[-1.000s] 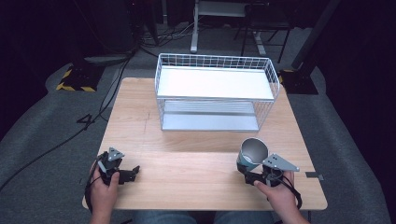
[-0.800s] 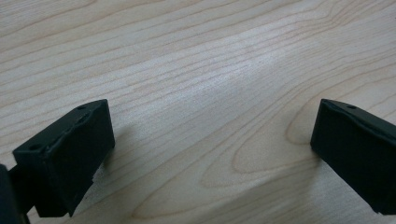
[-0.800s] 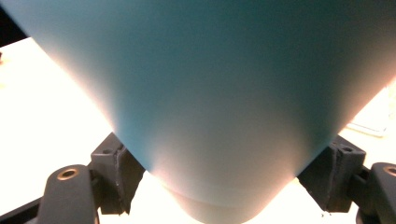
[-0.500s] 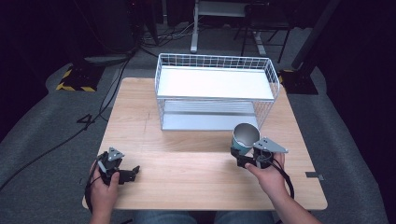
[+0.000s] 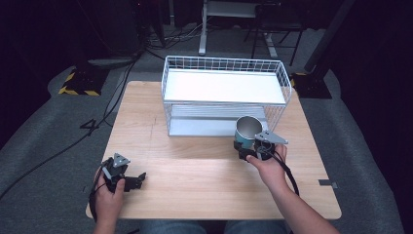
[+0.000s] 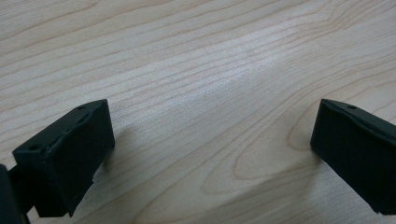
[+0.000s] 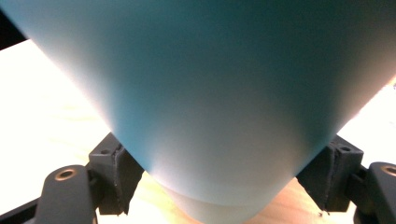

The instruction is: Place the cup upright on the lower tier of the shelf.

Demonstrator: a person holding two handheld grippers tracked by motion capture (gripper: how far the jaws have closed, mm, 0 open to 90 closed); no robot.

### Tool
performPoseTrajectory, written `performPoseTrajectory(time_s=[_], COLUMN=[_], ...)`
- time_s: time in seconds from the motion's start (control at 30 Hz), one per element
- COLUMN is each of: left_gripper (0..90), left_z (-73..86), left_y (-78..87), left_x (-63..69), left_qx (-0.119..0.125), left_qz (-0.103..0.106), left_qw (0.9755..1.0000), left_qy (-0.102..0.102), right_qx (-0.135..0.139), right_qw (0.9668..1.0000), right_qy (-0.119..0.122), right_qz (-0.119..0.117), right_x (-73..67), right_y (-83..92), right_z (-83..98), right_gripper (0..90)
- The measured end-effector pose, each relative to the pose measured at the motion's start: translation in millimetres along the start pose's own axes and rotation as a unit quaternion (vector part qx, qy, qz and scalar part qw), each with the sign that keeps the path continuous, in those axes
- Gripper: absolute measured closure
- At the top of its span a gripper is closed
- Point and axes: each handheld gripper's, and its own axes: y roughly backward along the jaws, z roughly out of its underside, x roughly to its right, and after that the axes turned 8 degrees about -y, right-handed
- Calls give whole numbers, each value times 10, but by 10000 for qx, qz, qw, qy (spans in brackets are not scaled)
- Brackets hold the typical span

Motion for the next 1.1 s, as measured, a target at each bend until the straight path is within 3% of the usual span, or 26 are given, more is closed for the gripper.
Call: performPoseTrajectory(time_s=[0.27, 0.6, 0.8, 1.1], left_gripper=[1, 1, 1, 1], left_z=[0, 0, 0, 0], left_y=[0, 0, 0, 1], left_x=[-1, -1, -1, -1], left_qx=[1, 1, 0, -4], left_qz=[-5, -6, -5, -5], left_qw=[10000, 10000, 10000, 10000], left_qy=[-5, -6, -6, -10], right_qx=[-47, -158, -190, -181], right_qw=[10000, 9997, 9996, 9995], right_qy=[-24, 51, -67, -23], right_qz=[40, 172, 200, 259], right_x=[-28, -68, -101, -137], right_y=[-231, -499, -670, -890], right_z=[-136, -209, -222, -298], right_gripper=[244, 245, 244, 244])
